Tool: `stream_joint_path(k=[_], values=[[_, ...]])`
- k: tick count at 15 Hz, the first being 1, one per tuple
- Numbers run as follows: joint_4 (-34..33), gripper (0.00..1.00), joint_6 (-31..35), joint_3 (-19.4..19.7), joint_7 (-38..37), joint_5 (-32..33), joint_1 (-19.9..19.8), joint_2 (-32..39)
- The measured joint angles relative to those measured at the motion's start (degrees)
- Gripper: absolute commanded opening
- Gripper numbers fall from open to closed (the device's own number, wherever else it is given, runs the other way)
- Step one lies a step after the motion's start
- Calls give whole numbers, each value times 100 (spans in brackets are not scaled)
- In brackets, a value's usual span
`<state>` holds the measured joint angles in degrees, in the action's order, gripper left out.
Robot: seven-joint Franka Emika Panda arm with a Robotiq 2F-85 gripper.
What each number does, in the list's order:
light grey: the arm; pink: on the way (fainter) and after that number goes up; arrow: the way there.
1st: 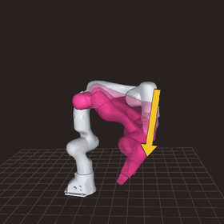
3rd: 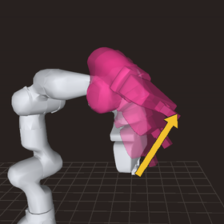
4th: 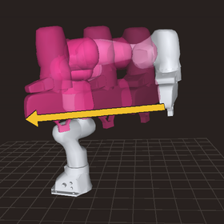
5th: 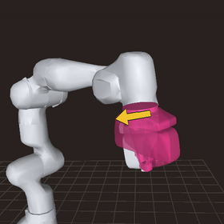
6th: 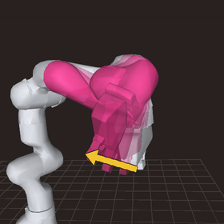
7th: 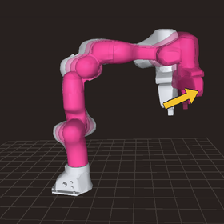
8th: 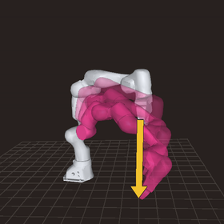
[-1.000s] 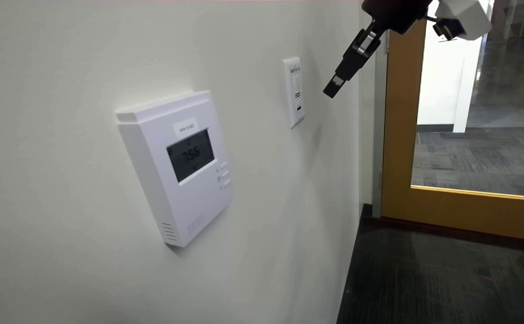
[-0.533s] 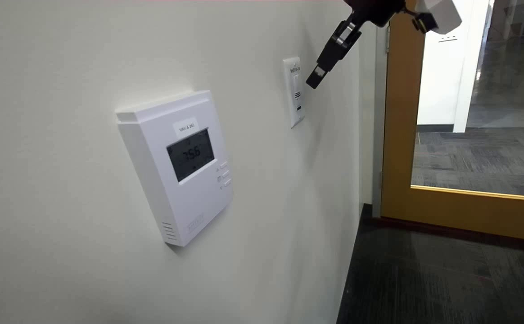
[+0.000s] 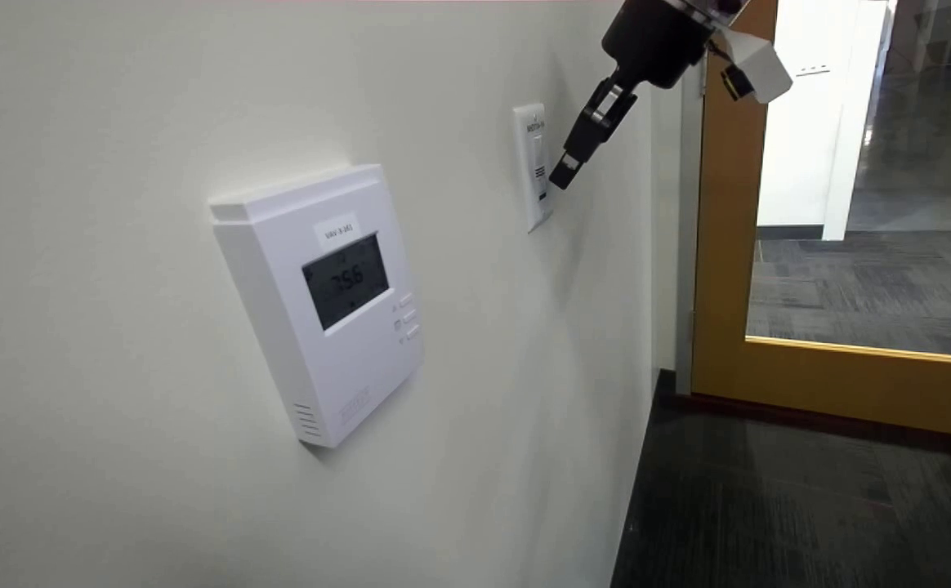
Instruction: Turn off the light
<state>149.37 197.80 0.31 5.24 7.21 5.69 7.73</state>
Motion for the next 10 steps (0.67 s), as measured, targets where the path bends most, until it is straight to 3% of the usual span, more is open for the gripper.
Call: stream_joint_path(k=[7,8,10], values=[[-125,0,-4,-157,-175,193,-224,158],[-127,0,-38,-96,-96,114,-193,155],[-112,0,-339,419,580,-494,194,46]])
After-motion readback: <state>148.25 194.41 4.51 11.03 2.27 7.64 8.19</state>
